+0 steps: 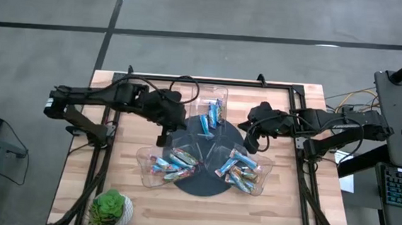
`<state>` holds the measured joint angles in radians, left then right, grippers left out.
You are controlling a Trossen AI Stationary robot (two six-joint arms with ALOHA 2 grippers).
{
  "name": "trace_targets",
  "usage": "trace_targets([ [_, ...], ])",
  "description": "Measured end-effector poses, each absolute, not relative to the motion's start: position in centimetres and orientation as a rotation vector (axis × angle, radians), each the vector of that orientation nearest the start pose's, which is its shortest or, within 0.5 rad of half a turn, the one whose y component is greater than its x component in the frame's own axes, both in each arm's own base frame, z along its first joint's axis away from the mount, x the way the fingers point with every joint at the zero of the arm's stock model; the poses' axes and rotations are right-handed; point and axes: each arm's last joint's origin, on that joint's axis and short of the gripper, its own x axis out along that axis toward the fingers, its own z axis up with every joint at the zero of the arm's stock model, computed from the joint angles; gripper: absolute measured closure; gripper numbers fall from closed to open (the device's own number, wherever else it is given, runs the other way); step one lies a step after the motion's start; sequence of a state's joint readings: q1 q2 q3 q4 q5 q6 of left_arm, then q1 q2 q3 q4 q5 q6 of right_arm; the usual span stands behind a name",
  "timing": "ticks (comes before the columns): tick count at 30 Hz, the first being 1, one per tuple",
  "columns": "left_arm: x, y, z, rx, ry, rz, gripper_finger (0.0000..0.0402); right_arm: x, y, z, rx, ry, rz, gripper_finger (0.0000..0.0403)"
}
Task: Pick and place Granola Bars by type
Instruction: Return to Home Position
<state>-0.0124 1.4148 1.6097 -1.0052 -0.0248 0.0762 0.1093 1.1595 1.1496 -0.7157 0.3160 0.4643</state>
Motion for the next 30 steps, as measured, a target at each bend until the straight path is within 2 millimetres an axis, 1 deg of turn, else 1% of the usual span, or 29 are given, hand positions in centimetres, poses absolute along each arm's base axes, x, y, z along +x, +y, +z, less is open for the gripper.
trace_targets([
  [3, 27.1, -0.3, 39.2, 0.103, 0.746, -0.040, 0.0397, 23.3, 1.7, 34.0, 0.231, 0.632, -0.332, 0.0394],
  [6, 26.2, -0.2, 38.3, 0.105, 0.671, -0.035, 0.0397, 23.9, 1.7, 33.7, 0.193, 0.563, -0.299, 0.0394],
  [11, 24.1, 0.1, 37.3, 0.095, 0.473, -0.011, 0.0397, 24.8, 1.8, 32.2, 0.182, 0.408, -0.263, 0.0394],
  [15, 22.6, 0.2, 36.1, 0.088, 0.329, -0.003, 0.0397, 24.4, 1.8, 31.2, 0.213, 0.288, -0.206, 0.0394],
  [19, 21.3, 0.2, 35.5, 0.076, 0.225, -0.030, 0.0397, 23.2, 1.6, 30.5, 0.256, 0.238, -0.013, 0.0394],
  [21, 20.9, 0.3, 35.2, 0.067, 0.217, -0.045, 0.0397, 22.3, 1.3, 30.5, 0.265, 0.222, 0.096, 0.0394],
  [23, 20.6, 0.4, 34.9, 0.064, 0.225, -0.059, 0.0397, 21.4, 1.1, 30.8, 0.271, 0.205, 0.169, 0.0394],
  [27, 20.0, 0.8, 34.9, 0.057, 0.213, -0.078, 0.0397, 19.4, 0.5, 31.1, 0.273, 0.149, 0.161, 0.0394],
  [30, 19.2, 1.2, 35.2, 0.054, 0.189, -0.063, 0.0397, 17.9, 0.1, 31.1, 0.282, 0.097, 0.094, 0.0394],
])
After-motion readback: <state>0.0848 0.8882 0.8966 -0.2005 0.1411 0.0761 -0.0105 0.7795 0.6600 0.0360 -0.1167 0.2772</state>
